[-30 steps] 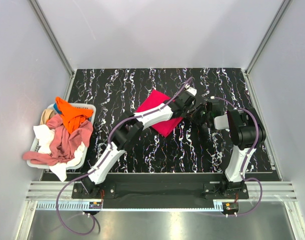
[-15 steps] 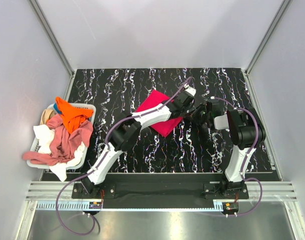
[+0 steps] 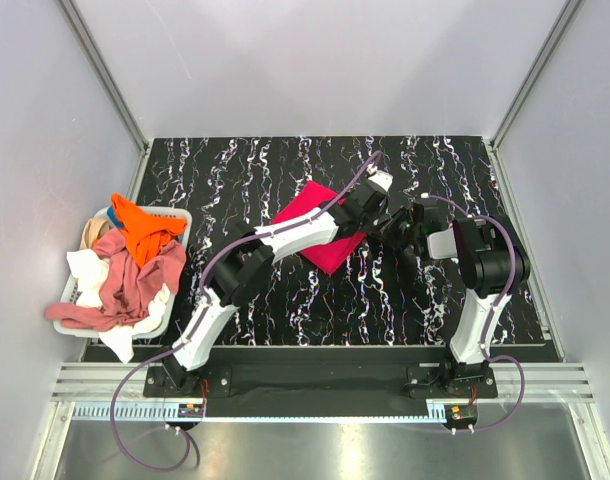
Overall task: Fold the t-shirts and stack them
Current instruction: Fold the tshirt
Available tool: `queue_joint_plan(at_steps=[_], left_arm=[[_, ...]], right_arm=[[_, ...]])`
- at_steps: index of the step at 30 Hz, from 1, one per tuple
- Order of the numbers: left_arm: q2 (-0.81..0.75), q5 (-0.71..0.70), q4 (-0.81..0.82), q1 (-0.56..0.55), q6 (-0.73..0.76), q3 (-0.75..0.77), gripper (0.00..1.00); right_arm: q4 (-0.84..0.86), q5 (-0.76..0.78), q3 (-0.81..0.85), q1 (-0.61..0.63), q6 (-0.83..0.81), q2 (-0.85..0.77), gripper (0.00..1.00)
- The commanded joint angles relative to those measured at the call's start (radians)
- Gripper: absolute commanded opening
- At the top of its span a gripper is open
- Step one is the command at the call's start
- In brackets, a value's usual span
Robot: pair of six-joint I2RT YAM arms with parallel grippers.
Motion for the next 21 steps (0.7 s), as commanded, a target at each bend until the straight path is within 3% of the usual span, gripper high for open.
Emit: queue_joint_plan(at_steps=[1,19,21], left_arm=[[-0.054,0.033,0.071,-0.013,-0.024,-0.002,0.0],[0.043,0.083,0.062,-0.013,-0.048,0.028,0.0],[0.056,0.076,0.055,-0.011,-0.057,0.042,0.0]], right_arm=[[-0.018,0.016,0.021,0.001,-0.004,0.032,0.0],[-0.044,0.036,0.052,-0.001,-0.002,0.046,0.01],[-0.05,0.038,0.057,0.001,-0.001,0.041,0.11]])
